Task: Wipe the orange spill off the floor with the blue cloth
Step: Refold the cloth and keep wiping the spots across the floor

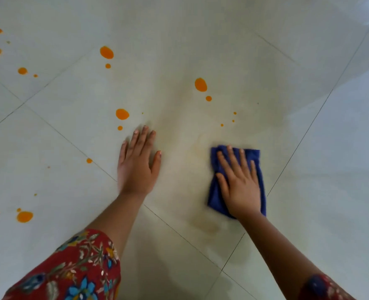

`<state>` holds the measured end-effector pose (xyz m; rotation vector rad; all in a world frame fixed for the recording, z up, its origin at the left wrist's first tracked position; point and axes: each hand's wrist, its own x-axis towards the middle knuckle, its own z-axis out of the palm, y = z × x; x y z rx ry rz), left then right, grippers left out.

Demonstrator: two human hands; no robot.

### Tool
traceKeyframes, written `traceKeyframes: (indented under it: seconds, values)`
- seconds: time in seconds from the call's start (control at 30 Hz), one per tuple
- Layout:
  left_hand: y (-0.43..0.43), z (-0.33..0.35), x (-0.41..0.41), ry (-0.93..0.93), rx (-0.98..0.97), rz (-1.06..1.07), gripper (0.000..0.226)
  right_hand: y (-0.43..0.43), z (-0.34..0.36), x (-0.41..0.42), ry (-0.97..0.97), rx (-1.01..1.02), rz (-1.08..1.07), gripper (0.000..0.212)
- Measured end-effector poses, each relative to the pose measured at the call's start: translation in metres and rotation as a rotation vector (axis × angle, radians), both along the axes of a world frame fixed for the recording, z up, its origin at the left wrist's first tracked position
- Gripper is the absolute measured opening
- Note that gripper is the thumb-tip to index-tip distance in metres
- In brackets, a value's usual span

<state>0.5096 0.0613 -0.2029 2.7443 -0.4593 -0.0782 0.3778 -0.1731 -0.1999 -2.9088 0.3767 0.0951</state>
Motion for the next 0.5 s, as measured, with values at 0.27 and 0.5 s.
traceKeyframes:
  seconds: [0.27,0.5]
  values:
    - [-0.003,0.001,0.001,0.024,0.041,0.016,0.056,-0.021,0.0,0.084,0.005,-0.013,-0.298,0.059]
    - [-0.004,0.003,-0.001,0.016,0.051,0.012,0.057,-0.069,0.0,0.055,-0.029,-0.016,-0.536,0.054]
